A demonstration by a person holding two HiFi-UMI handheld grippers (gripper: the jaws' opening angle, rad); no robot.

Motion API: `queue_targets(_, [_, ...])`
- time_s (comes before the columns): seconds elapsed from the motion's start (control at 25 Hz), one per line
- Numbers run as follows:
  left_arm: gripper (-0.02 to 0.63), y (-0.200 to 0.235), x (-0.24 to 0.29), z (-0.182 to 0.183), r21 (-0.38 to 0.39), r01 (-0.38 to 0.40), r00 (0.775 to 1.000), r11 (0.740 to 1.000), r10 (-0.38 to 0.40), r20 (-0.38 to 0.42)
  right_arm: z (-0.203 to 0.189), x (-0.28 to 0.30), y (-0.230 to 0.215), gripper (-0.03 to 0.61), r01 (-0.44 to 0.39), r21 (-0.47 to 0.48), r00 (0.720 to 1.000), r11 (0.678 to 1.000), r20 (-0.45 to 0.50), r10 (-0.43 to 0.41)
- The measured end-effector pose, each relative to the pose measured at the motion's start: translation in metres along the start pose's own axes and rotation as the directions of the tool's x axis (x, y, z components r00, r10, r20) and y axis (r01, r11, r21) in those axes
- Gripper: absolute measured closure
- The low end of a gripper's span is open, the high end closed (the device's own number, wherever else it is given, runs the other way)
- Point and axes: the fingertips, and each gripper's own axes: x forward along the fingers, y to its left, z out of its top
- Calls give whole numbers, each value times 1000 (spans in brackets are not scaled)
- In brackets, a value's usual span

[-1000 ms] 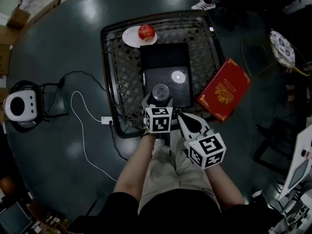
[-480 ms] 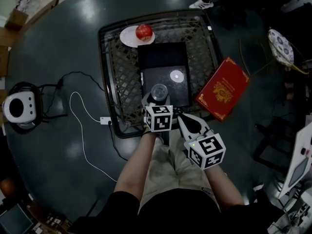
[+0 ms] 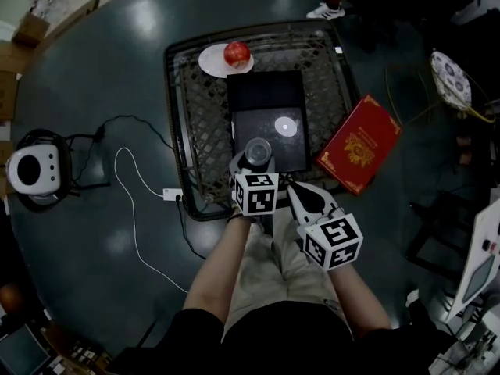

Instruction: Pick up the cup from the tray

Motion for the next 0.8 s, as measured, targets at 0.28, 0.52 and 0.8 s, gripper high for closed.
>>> queue_targets(0.28, [334, -1, -23, 4, -19, 17, 1000, 1000, -17, 22, 1, -4, 4, 568, 4, -10, 1000, 1000, 10, -4])
queue_targets(0.52, [334, 3, -49, 8, -32, 20, 998, 999, -18, 58, 3, -7, 6, 568, 19, -16, 1000, 1000, 23, -18])
queue_targets(0.8, [334, 5, -90, 8, -67, 30, 995, 997, -23, 92, 5, -14, 17, 568, 23, -35, 999, 999, 42, -21])
